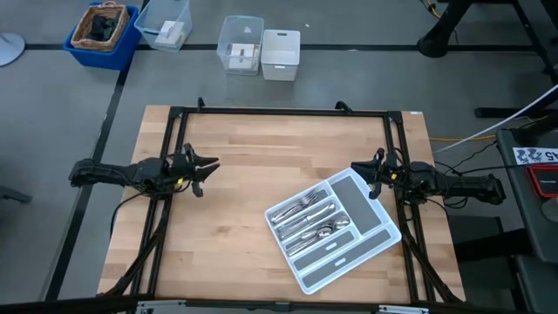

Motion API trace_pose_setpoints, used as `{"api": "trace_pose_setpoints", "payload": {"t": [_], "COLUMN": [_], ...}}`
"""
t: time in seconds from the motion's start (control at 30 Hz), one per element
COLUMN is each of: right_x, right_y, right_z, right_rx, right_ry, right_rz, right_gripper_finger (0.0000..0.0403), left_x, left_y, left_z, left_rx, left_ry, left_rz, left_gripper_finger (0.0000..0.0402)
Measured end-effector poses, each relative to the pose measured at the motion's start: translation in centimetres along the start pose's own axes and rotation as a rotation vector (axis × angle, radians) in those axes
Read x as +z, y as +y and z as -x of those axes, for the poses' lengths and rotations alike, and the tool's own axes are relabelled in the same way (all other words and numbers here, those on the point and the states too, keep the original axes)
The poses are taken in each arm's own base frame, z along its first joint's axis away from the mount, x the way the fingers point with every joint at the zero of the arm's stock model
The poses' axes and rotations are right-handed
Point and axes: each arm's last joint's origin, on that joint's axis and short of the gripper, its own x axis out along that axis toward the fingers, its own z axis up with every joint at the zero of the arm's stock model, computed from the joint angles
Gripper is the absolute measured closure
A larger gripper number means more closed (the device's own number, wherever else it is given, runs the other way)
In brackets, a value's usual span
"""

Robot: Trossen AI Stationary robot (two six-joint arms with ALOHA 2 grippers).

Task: Sort silverware
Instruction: Return to Home Position

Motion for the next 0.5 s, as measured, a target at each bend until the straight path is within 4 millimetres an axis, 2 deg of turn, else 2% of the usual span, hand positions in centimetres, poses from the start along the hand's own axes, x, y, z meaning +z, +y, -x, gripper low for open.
{"api": "trace_pose_setpoints", "payload": {"t": [0.5], "right_x": [0.01], "right_y": [-0.01], "right_z": [0.00], "right_rx": [-0.005], "right_ry": [-0.002], "right_rz": [0.000], "right_gripper_finger": [0.0356], "left_x": [-0.28], "left_y": [0.34], "left_z": [-0.34], "left_rx": [0.050], "left_ry": [0.030], "left_rz": [-0.028], "left_gripper_finger": [0.0314]}}
